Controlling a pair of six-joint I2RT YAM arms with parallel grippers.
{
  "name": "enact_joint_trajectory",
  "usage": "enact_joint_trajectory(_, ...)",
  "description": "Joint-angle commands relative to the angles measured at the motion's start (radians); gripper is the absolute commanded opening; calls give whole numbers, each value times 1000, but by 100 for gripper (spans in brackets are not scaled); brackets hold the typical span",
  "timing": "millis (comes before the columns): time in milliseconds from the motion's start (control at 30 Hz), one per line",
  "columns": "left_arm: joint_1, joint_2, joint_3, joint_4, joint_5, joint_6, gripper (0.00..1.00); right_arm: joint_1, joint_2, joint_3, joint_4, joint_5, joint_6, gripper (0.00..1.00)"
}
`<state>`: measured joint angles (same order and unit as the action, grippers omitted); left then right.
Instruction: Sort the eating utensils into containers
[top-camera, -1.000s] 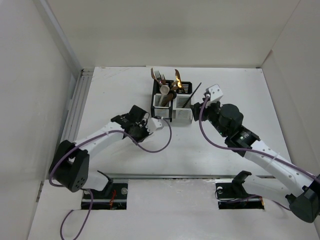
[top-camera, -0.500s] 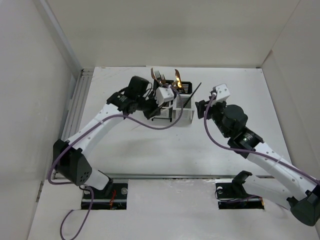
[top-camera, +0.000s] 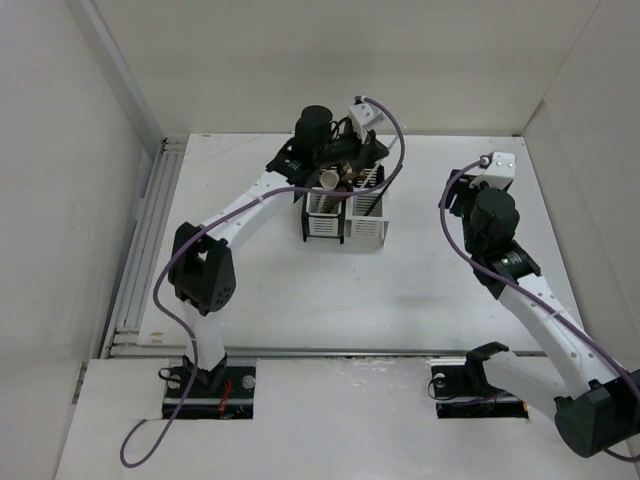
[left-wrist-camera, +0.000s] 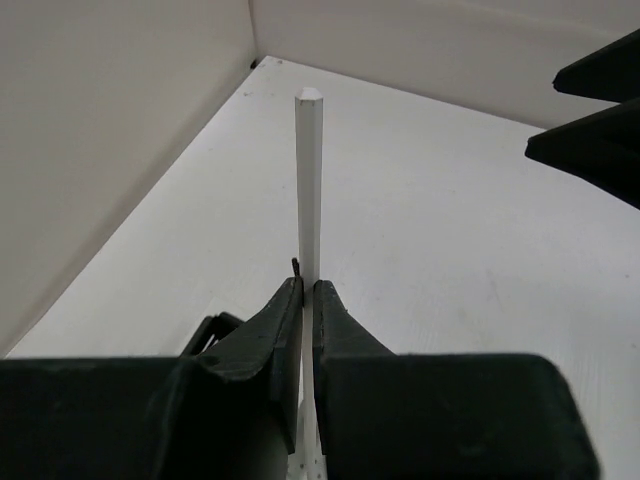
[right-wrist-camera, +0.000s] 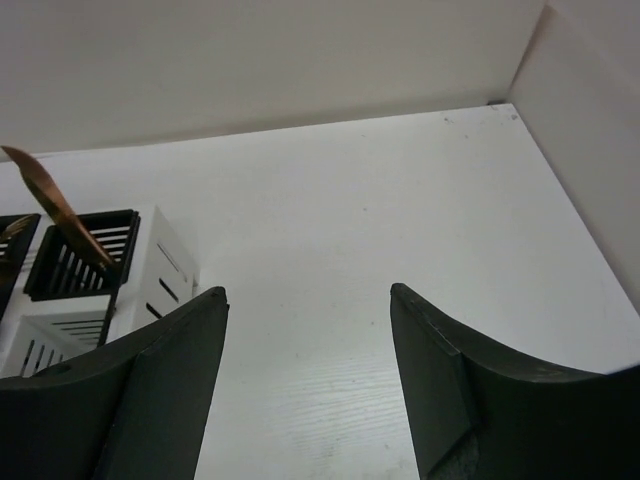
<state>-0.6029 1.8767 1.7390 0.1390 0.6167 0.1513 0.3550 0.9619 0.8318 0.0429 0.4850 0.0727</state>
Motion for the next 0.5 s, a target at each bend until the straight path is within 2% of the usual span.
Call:
enact_joint_trajectory(0,-18,16,54,249,15,-90,0,-28,-5,40,-14,-31,-11,71)
enact_joint_trajectory(167,-37,61,63,326,-3,-128,0,-62,-26,21,-23,-57,-34,71)
enact_joint_trajectory(467,-38,48,-192,445,-77,-128,0,-82,-55,12,-41,-66,-68,71)
